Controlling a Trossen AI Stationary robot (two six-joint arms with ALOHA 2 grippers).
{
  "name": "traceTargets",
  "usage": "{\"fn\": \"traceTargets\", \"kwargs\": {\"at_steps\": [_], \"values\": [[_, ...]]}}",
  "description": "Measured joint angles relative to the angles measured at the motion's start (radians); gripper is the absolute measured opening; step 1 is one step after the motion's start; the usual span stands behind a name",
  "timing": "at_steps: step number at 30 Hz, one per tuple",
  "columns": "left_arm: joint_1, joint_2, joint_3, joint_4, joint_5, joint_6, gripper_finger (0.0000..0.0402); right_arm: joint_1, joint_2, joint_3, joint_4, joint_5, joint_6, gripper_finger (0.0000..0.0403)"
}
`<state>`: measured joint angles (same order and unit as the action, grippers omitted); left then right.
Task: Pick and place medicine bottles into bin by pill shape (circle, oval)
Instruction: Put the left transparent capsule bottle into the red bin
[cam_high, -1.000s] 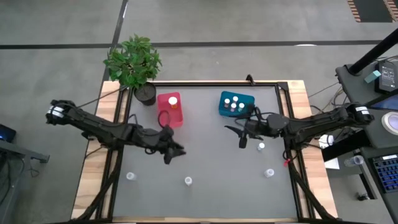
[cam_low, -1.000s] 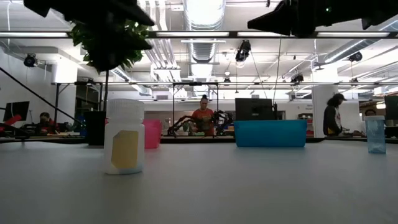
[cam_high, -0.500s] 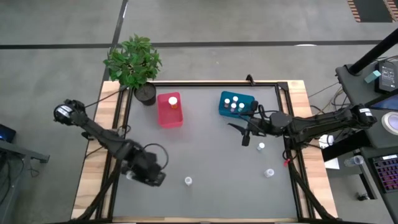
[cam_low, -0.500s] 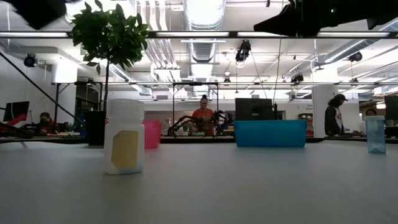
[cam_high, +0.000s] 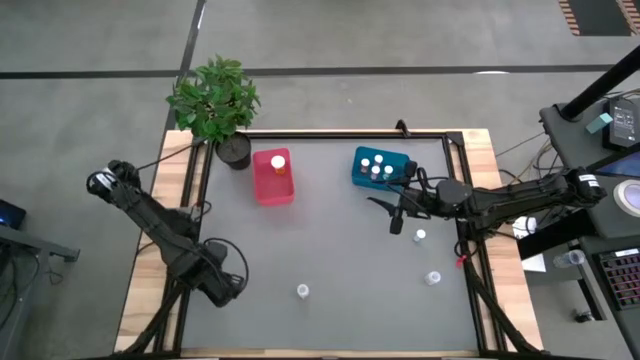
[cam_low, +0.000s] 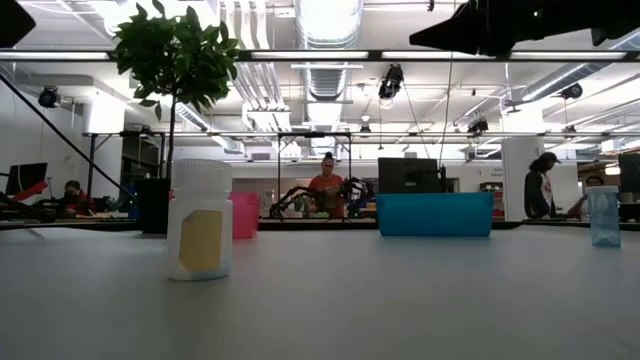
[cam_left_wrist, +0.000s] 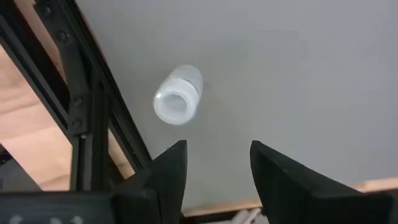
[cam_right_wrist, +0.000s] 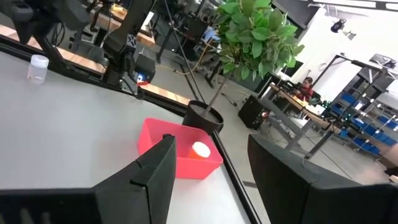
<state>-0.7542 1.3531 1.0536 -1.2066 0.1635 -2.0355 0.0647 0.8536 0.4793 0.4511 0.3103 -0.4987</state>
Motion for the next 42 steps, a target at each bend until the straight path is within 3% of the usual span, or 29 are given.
{"fn": "traceTargets", "kwargs": {"at_steps": [13,25,42], "values": [[0.000,-0.017,-0.094,0.003,-0.005,0.020,0.0161,0.000,0.000,0.000,0.001,0.000,0.000,0.0187],[-0.010,-0.027,-0.129,0.013,0.003,0.007,0.0264,0.000,0.000,0.000,-0.005,0.000,0.001,0.0187],[-0.093,0.096,-0.131,0.034,0.003,0.009,0.0267,0.000,0.000,0.000,-0.005,0.000,0.001,0.0187]]}}
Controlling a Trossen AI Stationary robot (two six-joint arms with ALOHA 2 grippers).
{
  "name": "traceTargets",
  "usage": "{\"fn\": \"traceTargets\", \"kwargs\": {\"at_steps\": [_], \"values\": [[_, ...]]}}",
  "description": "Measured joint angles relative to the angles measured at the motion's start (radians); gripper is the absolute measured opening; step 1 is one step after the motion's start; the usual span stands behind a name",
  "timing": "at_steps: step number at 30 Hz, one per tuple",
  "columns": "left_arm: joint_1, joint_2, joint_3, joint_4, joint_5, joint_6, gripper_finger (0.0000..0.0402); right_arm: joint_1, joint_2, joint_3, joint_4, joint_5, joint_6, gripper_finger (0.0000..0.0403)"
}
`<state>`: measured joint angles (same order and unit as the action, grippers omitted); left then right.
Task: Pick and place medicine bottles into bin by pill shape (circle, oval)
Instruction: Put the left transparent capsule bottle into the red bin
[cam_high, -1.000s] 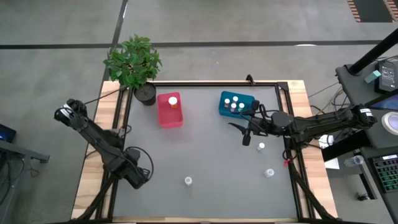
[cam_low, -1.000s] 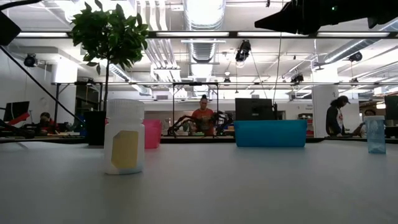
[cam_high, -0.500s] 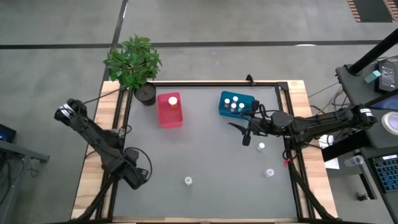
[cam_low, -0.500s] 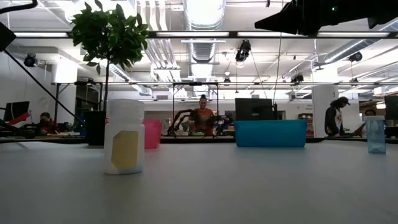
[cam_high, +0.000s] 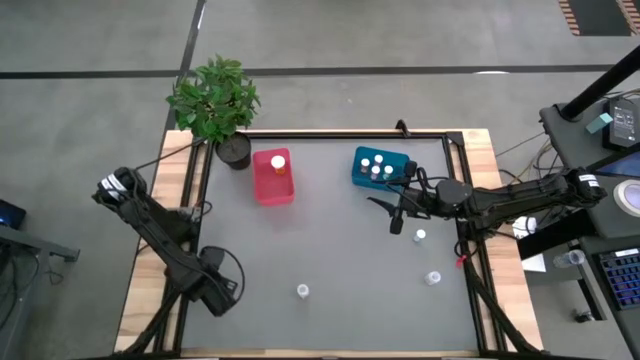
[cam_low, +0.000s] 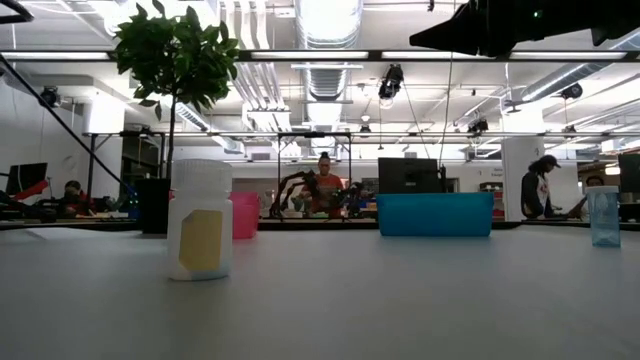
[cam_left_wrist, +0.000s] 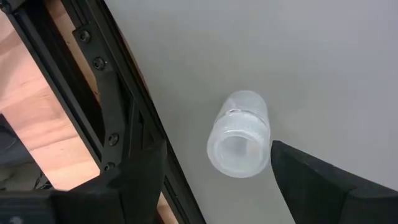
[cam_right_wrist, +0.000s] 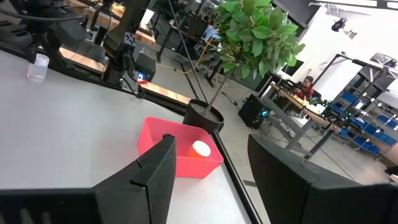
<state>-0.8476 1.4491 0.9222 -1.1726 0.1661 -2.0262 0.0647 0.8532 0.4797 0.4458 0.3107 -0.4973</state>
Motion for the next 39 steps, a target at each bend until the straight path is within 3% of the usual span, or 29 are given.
{"fn": "traceTargets", "kwargs": {"at_steps": [10,26,33,39], "values": [[0.000,0.024,0.000,0.011,-0.008,0.000,0.0257,0.000,0.000,0.000,0.000,0.000,-0.001,0.0187],[0.001,0.021,0.000,0.028,-0.016,0.000,0.0129,0.000,0.000,0.000,0.000,0.002,-0.003,0.0187],[0.008,0.020,0.014,0.028,-0.019,0.022,0.0120,0.000,0.000,0.000,0.000,0.002,-0.004,0.0187],[0.089,-0.004,0.073,0.023,-0.020,0.129,0.0119,0.000,0.000,0.000,0.000,0.003,-0.004,0.0187]]}}
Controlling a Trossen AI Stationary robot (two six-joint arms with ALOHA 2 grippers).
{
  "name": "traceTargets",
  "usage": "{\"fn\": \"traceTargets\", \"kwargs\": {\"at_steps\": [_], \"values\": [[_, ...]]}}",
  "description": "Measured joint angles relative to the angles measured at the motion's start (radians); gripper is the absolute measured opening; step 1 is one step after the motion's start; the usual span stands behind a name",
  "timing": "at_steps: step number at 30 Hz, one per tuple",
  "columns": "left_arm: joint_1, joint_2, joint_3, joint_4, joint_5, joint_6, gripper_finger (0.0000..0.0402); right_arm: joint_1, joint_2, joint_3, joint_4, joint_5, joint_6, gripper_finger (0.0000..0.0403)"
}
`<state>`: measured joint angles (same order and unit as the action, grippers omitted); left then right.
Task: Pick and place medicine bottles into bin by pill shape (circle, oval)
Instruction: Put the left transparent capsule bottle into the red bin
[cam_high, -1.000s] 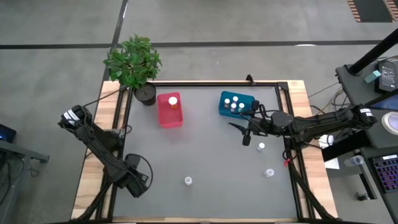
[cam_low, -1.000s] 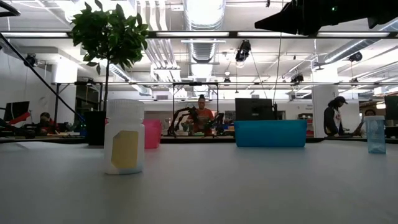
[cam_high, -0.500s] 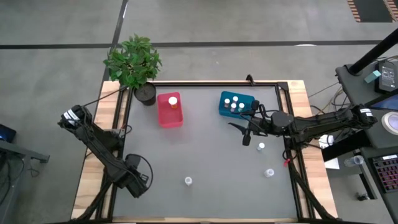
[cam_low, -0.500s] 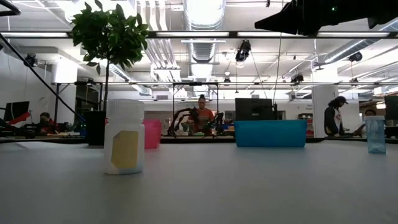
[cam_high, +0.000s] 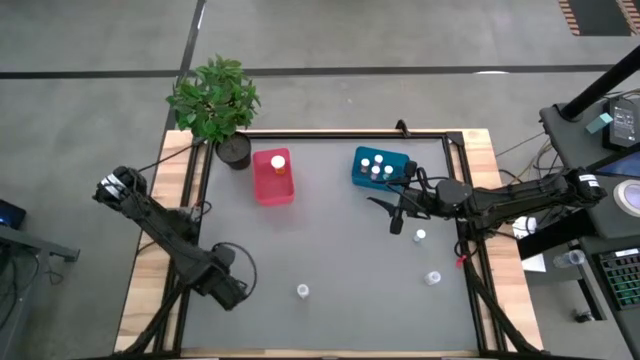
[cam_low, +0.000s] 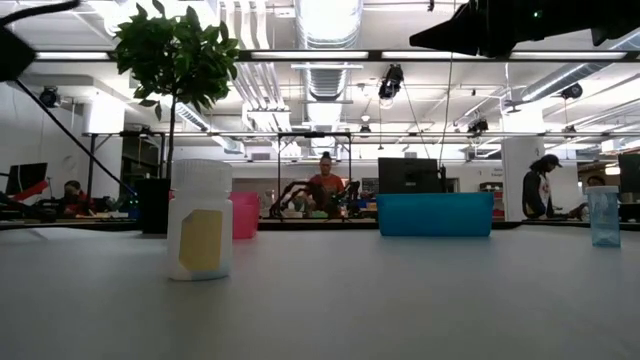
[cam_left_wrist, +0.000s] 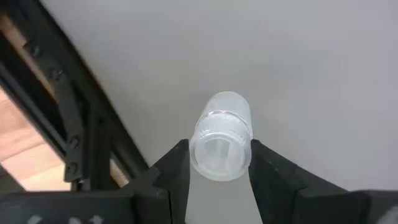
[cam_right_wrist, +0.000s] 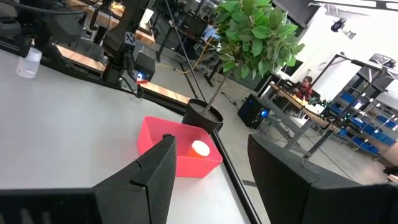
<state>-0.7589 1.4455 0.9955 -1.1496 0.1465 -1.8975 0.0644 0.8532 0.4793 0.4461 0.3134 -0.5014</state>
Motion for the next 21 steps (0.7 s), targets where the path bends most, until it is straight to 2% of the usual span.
{"fn": "traceTargets", "kwargs": {"at_steps": [11,21], "values": [[0.273,-0.009,0.146,-0.012,-0.007,0.368,0.0118,-0.027,0.000,0.000,0.000,0.001,-0.006,0.0187],[0.542,-0.007,0.293,-0.013,-0.148,0.823,0.0117,-0.033,0.000,0.000,-0.002,0.000,0.003,0.0187]]}}
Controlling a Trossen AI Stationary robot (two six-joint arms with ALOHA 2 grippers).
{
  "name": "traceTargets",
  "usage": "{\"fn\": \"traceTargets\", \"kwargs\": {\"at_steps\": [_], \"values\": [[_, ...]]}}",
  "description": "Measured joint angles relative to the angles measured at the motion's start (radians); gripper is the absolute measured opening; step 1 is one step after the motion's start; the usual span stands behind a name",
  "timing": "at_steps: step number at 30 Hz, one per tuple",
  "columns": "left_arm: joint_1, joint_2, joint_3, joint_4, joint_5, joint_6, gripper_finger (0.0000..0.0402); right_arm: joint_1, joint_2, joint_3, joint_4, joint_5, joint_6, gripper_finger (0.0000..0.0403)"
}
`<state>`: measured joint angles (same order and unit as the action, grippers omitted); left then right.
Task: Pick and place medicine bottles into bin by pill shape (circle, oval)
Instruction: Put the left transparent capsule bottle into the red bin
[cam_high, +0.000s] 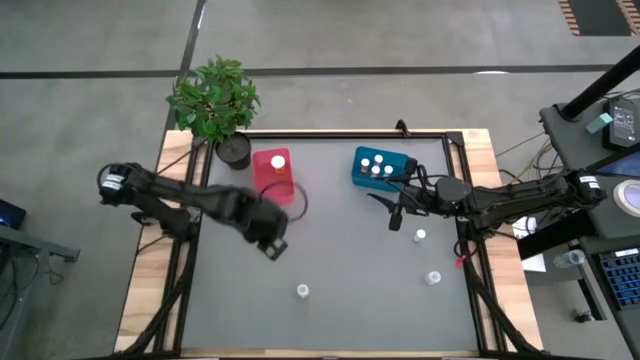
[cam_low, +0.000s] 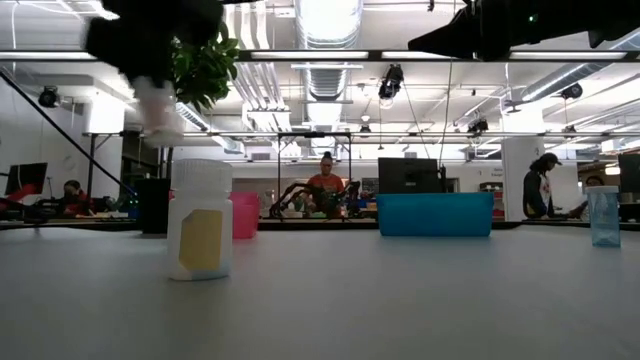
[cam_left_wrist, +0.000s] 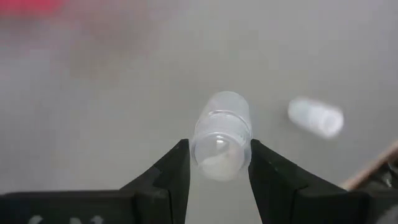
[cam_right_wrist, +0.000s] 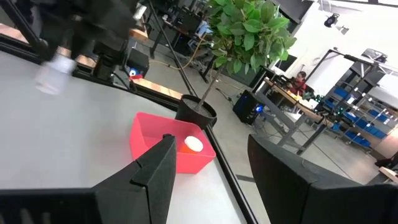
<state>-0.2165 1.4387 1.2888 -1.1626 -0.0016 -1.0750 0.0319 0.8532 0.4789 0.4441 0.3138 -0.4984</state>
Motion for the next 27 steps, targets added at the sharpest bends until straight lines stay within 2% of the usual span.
{"fn": "traceTargets", "kwargs": {"at_steps": [7,16,20,27], "values": [[0.254,0.000,0.027,-0.004,-0.042,0.331,0.0117,0.000,0.000,0.000,0.000,0.000,-0.002,0.0187],[0.547,0.002,0.026,0.010,-0.136,0.587,0.0117,-0.002,0.000,0.000,0.001,-0.001,-0.002,0.0187],[0.621,0.025,0.019,0.060,-0.139,0.665,0.0117,-0.002,0.000,0.000,-0.002,0.000,0.000,0.0187],[0.660,0.138,0.020,0.086,-0.169,0.752,0.0117,-0.012,0.000,0.000,-0.015,0.000,0.000,0.0187]]}}
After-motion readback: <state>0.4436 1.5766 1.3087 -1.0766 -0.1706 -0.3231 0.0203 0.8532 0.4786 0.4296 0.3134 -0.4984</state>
